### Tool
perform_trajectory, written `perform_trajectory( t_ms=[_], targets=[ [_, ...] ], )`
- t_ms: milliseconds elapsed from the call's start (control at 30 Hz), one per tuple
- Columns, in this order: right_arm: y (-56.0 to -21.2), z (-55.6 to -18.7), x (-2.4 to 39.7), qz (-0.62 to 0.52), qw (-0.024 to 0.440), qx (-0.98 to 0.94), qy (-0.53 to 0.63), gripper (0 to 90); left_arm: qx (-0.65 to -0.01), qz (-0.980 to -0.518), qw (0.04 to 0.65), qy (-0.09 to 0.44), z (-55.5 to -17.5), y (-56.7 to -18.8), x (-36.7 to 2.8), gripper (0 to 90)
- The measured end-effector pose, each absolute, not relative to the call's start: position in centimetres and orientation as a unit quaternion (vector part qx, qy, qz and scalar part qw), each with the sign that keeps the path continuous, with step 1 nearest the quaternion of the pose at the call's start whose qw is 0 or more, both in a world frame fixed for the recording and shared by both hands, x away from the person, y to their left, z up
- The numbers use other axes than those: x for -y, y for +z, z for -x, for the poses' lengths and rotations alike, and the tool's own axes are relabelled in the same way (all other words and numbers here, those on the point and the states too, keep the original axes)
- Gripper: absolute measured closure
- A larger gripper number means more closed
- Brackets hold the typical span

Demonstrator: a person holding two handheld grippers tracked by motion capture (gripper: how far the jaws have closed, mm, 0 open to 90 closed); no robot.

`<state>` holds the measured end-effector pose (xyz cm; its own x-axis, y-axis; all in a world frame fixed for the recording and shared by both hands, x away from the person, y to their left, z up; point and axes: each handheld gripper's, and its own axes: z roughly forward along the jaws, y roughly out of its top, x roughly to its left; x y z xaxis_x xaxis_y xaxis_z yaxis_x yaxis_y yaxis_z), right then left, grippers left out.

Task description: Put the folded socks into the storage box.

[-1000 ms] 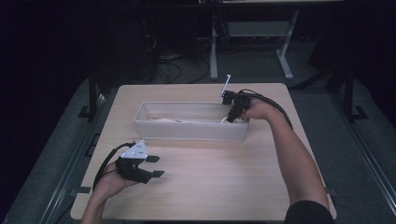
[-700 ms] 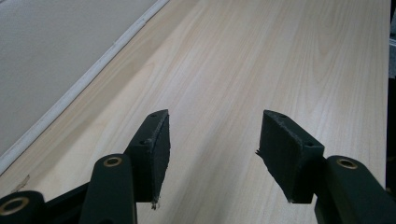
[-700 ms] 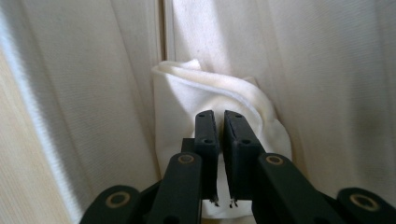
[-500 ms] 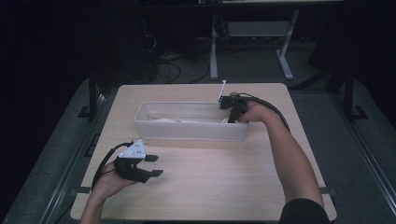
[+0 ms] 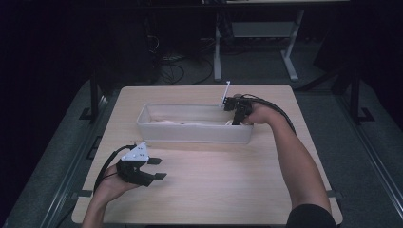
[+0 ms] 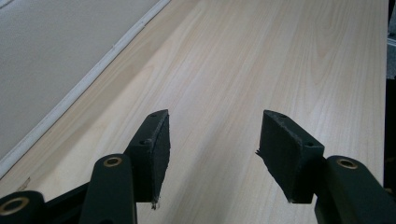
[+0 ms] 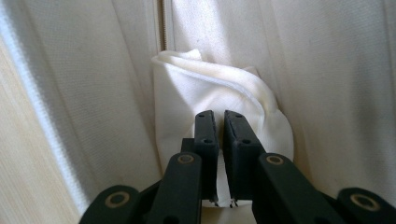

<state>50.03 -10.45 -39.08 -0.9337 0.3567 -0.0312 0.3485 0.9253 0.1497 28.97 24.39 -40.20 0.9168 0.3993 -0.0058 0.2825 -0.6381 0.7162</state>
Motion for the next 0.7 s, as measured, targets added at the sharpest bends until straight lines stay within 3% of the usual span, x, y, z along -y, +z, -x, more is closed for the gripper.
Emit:
perform_trajectory(
  t_ms=[200,700],
  targets=[
    [-38.7,-49.9,10.8,-0.186,0.028,-0.98,0.071,84.0,-0.188,-0.902,0.381,0.076,-29.0,-40.2,-24.3,43.1],
    [-36.3,-48.6,13.5,-0.214,0.042,-0.968,0.126,70.8,-0.188,-0.905,0.376,0.071,-29.1,-40.5,-24.2,42.7]
  ],
)
